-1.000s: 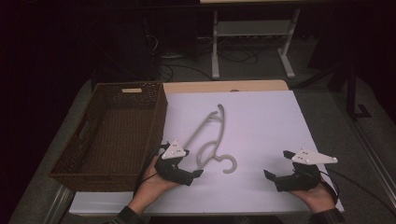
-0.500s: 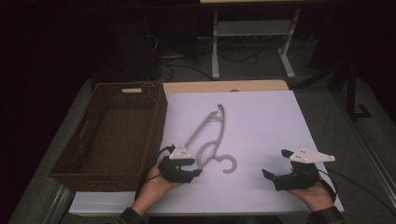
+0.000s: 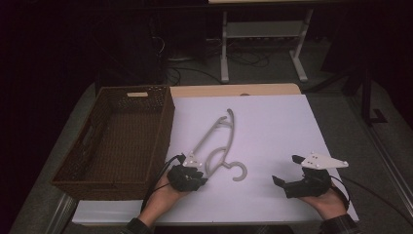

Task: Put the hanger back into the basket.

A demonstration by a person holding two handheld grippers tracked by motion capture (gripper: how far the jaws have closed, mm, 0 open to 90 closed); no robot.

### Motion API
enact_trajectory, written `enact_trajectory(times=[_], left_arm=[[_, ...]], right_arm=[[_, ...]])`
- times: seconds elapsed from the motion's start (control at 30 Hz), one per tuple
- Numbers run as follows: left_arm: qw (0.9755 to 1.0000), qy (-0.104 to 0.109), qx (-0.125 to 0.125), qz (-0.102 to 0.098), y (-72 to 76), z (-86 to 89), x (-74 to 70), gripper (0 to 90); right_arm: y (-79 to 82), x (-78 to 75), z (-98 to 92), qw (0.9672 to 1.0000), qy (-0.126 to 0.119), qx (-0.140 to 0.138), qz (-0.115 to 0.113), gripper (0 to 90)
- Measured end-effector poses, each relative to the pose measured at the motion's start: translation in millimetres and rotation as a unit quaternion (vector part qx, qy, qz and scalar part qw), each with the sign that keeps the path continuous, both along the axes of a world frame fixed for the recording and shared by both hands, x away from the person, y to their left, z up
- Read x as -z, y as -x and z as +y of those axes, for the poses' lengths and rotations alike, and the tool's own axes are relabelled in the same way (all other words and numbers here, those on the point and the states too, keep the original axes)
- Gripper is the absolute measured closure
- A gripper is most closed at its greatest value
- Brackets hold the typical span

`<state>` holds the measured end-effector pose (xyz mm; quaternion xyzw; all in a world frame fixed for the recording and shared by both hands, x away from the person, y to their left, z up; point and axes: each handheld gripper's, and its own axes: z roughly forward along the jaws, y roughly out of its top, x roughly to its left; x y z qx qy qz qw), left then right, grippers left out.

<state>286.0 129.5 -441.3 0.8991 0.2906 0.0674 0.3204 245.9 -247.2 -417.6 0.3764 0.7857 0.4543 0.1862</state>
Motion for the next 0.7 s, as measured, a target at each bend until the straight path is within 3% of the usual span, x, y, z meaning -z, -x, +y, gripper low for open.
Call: enact_trajectory(times=[0.27, 0.43, 0.7], left_arm=[[0.9999, 0.002, 0.002, 0.011, -2.0, -0.8, -0.3, 79.3], [0.9994, 0.014, -0.012, 0.029, -6.1, -2.4, -0.4, 80.8], [0.9994, 0.017, -0.007, 0.029, -11.2, -19.9, -3.9, 81.9]], right_arm=[[-0.4, -0.3, -0.3, 1.0, -0.001, 0.002, 0.0, 0.0], [-0.6, -0.8, -0.7, 1.0, -0.002, 0.005, -0.001, 0.0], [-1.2, -0.9, -0.8, 1.0, -0.002, 0.006, -0.001, 0.0]])
